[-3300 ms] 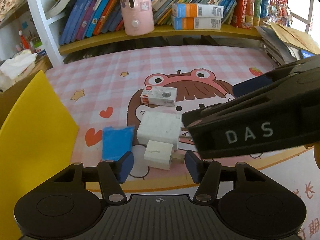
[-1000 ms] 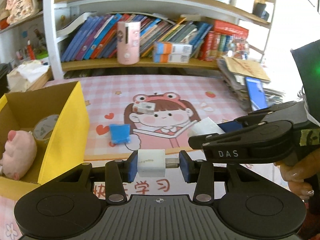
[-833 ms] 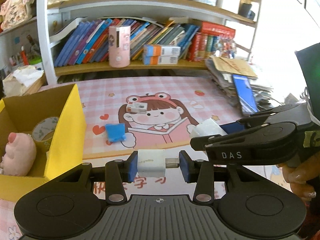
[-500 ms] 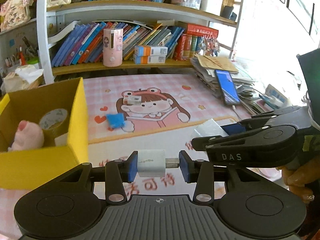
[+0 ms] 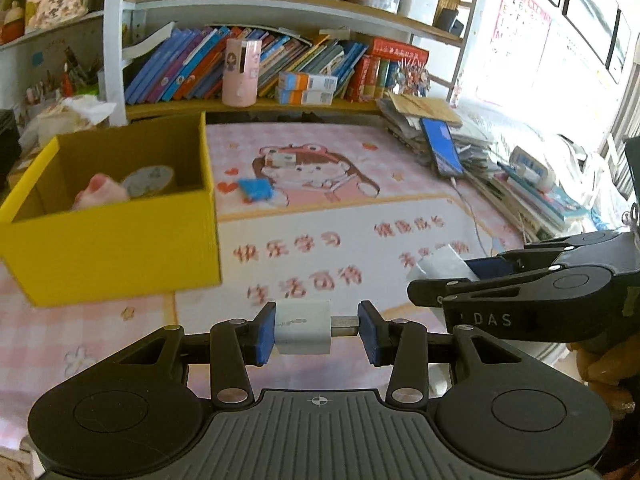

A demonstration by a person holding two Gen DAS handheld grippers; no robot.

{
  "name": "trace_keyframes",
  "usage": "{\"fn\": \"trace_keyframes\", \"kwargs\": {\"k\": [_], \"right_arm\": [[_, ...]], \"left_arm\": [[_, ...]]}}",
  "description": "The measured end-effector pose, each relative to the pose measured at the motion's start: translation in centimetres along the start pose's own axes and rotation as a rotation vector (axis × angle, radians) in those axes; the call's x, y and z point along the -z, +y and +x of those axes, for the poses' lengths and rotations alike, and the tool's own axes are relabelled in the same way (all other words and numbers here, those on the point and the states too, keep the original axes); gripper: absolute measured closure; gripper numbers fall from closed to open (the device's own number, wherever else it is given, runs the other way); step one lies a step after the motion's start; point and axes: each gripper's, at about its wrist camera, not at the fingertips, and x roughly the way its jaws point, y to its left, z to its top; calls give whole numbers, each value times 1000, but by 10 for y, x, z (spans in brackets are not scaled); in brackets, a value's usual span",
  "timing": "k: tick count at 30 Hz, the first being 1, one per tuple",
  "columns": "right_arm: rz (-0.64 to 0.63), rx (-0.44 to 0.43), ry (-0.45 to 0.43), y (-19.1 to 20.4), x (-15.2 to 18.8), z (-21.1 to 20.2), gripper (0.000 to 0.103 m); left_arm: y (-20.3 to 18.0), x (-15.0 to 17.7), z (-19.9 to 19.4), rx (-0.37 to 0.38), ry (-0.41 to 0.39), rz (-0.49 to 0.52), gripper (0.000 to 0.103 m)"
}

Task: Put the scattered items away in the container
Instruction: 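Carry both white chargers with both tools toward the yellow box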

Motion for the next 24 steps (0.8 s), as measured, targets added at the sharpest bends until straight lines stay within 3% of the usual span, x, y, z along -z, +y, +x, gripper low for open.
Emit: {"fn": "trace_keyframes", "kwargs": {"k": [12, 24], "right_arm": [[-72, -42, 23, 54, 19, -10, 61], [-193, -113, 50, 95, 21, -4, 61]], "left_arm": [[29, 32, -31, -68, 17, -33, 62], [54, 53, -59, -162, -17, -115, 62]]}}
